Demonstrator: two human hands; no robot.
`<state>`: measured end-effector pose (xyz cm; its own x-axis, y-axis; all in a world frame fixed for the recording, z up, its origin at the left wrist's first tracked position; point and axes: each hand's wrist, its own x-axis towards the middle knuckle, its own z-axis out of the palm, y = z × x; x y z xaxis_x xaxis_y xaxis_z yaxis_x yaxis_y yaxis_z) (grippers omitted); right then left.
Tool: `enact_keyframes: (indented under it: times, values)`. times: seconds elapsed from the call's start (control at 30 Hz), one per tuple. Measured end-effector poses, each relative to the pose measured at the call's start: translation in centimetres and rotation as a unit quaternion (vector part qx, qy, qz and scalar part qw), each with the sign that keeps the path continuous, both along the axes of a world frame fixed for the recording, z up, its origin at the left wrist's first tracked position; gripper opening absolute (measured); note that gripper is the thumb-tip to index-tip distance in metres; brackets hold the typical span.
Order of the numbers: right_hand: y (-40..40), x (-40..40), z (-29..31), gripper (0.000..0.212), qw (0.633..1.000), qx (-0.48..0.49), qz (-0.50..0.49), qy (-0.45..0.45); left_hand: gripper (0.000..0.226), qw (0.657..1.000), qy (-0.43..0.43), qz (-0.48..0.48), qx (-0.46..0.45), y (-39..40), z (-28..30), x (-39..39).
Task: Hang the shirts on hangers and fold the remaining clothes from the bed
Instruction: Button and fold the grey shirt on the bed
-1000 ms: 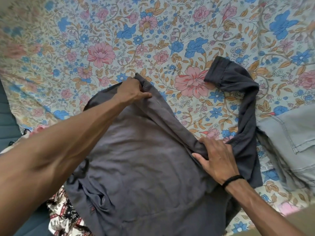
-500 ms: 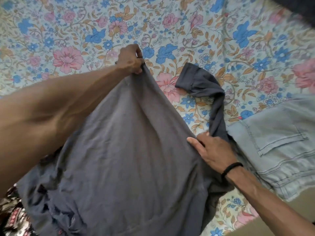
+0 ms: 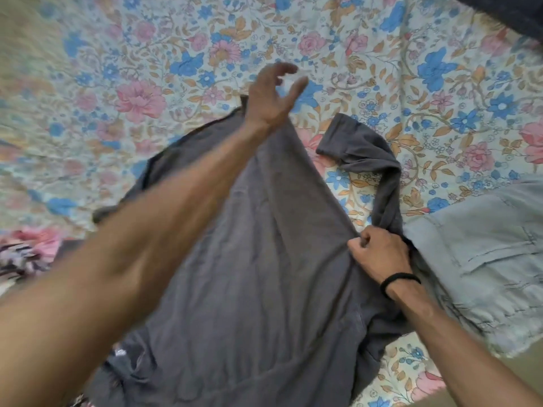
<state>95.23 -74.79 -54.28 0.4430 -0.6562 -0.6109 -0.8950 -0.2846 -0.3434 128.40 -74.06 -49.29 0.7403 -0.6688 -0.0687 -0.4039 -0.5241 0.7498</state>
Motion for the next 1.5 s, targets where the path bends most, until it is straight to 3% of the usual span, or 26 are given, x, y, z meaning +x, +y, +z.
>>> enact_keyframes:
  times: [0.07,0.13,0.2,0.3,0.37,0.43,0.53,0.6,0.67,0.73,0.8,0.87,0.9,0.93,0.97,1.03,1.1,1.17,1.23,1.3,1.37,1.5]
  values:
    - [0.4,0.3,0.5,0.029,1.000,-0.009,-0.018,0.009,0.026,0.995,-0.059,0.058,-0.060,5.2,0.3,-3.3]
    - [1.3,0.4,0.8,0.028,0.999,-0.047,-0.013,0.014,0.012,0.989,-0.069,0.118,-0.056,13.7,0.2,-7.0]
    - [3.2,-0.1,0.6,0.033,0.990,-0.141,0.002,0.021,0.009,0.977,-0.064,0.205,-0.008,23.6,-0.6,-9.4]
    - [9.8,0.8,1.2,0.040,0.969,-0.222,0.038,-0.097,0.027,0.933,-0.053,0.340,0.102,38.6,-1.8,-9.8]
    - [17.6,2.5,2.1,0.029,0.961,-0.151,0.094,-0.212,0.063,0.897,-0.064,0.365,0.242,47.4,-2.2,-8.9]
    - [26.6,4.3,2.8,0.019,0.949,-0.010,0.154,-0.273,0.086,0.869,-0.078,0.341,0.350,54.8,-2.1,-7.6]
    - [38.5,5.7,2.9,0.022,0.908,0.138,0.294,-0.264,0.090,0.855,-0.091,0.226,0.458,61.1,-0.8,-5.1]
    - [44.8,6.6,2.6,0.037,0.892,0.194,0.335,-0.234,0.088,0.865,-0.076,0.202,0.453,63.2,0.6,-3.1]
    - [49.4,7.8,2.8,0.044,0.912,0.182,0.310,-0.198,0.079,0.874,-0.054,0.229,0.425,65.5,2.5,-2.4]
    - [52.0,9.5,3.1,0.039,0.954,0.125,0.216,-0.167,0.068,0.863,-0.057,0.261,0.430,67.9,4.3,-3.6]
    - [53.0,11.2,3.1,0.037,0.985,0.056,0.100,-0.128,0.064,0.825,0.007,0.302,0.478,70.0,6.0,-5.4]
    - [53.5,12.7,3.1,0.042,0.995,0.020,0.029,-0.091,0.079,0.768,0.116,0.309,0.548,69.9,7.2,-6.5]
    - [53.9,13.1,3.1,0.046,0.997,0.012,0.020,-0.067,0.090,0.759,0.136,0.290,0.567,68.7,7.8,-6.9]
    - [54.2,13.5,3.1,0.051,0.999,0.007,0.027,-0.039,0.097,0.785,0.106,0.262,0.552,66.7,8.0,-6.5]
    - [54.6,13.5,3.1,0.058,0.999,0.007,0.039,-0.009,0.094,0.833,0.053,0.228,0.501,64.3,8.0,-5.9]
    - [55.2,13.2,2.6,0.069,0.998,0.010,0.050,0.032,0.069,0.932,-0.008,0.204,0.298,59.0,7.3,-4.0]
    - [55.7,12.8,2.2,0.064,0.999,0.014,0.030,0.031,0.049,0.969,0.034,0.188,0.158,54.0,5.4,-1.1]
    - [56.1,12.7,2.4,0.050,1.000,0.025,-0.004,0.015,0.059,0.977,0.066,0.144,0.145,50.7,3.5,2.0]
    - [56.5,12.9,2.6,0.041,0.999,0.034,-0.037,-0.010,0.067,0.975,0.050,0.081,0.198,48.4,1.7,4.0]
    - [56.8,13.0,3.0,0.037,0.996,0.053,-0.064,-0.040,0.039,0.970,0.041,0.032,0.239,47.8,1.1,5.7]
    - [57.2,13.0,3.6,0.033,0.994,0.075,-0.054,-0.062,0.015,0.967,0.058,0.047,0.243,48.5,0.8,8.9]
    - [58.2,12.1,4.4,0.034,0.995,0.079,0.025,-0.063,0.018,0.949,0.122,0.150,0.249,52.6,0.1,16.0]
